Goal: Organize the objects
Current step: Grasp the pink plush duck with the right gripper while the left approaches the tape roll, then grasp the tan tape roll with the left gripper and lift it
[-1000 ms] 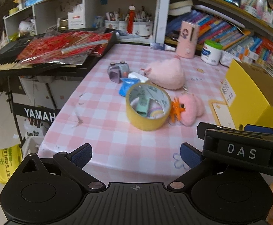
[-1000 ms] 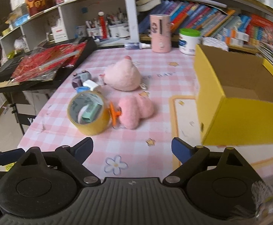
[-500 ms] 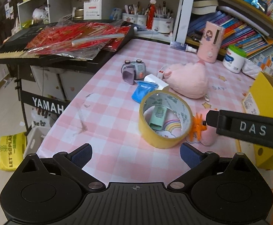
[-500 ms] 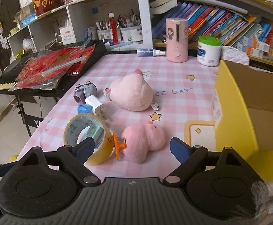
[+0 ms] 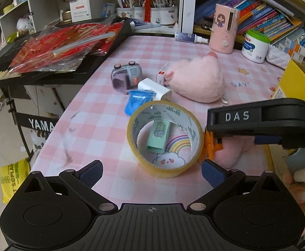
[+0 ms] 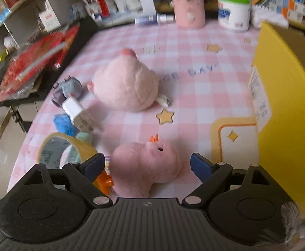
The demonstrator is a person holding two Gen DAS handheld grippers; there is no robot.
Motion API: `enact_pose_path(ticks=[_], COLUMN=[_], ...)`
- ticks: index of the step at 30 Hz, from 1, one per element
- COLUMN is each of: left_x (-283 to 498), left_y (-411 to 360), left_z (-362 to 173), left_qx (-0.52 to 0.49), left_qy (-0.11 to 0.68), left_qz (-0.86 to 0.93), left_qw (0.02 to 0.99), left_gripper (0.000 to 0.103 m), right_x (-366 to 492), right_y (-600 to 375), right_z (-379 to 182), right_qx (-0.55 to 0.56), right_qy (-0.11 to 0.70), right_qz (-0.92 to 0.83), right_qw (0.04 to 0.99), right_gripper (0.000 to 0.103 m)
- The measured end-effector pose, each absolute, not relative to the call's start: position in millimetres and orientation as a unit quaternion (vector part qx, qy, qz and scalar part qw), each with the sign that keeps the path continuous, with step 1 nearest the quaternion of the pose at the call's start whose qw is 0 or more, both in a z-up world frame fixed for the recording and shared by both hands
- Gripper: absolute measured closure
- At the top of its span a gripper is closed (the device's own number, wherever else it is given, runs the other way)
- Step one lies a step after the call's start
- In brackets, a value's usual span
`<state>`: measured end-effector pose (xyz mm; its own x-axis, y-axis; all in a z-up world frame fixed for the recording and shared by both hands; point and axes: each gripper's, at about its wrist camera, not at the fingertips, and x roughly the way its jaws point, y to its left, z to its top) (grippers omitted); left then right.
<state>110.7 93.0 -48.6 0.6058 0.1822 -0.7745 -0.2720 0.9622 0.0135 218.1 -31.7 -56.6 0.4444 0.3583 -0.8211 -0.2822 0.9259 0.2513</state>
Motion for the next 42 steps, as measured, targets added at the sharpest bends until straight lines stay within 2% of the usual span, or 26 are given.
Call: enact_pose_path(ticks=[2, 3, 10, 15, 16, 17, 30, 42], left_x=[117, 120, 146, 160, 161, 162, 119, 57], left_y=[94, 95, 92, 95, 95, 96, 98, 104], left_z=[-50, -51, -59, -64, -65, -64, -16, -14], left_qx=[-0.052, -0.053, -0.041, -0.046, -0.048, -0.051, -0.079, -0.072], left_qy=[0.428, 0.430, 0.439, 0.439, 0.437, 0.435, 0.351, 0.356], left_qz=[0.131, 0.132, 0.131, 0.131, 0.131, 0.130, 0.106, 0.077], left_qw=[0.893, 0.892, 0.888, 0.888, 0.889, 0.890, 0.927, 0.928], left_gripper=[0.002, 0.001, 0.001, 0.003, 0.005, 0.016, 0.016, 0.016], right_x=[224, 226, 230, 230, 229, 229, 193, 124], right_y=[-33, -34, -45, -50, -50, -51, -68, -70], right_z=[-61, -60, -27, -20, -20, -20, -1, 6], right_qx=[0.046, 0.049, 0.039, 0.023, 0.021, 0.019, 0.012, 0.012], right_qy=[0.502, 0.500, 0.410, 0.396, 0.397, 0.398, 0.369, 0.370], right_qz=[0.201, 0.204, 0.203, 0.207, 0.207, 0.206, 0.200, 0.180], right_qw=[0.840, 0.840, 0.888, 0.894, 0.894, 0.894, 0.908, 0.911], right_gripper=[0.033, 0.034, 0.034, 0.034, 0.034, 0.034, 0.034, 0.034])
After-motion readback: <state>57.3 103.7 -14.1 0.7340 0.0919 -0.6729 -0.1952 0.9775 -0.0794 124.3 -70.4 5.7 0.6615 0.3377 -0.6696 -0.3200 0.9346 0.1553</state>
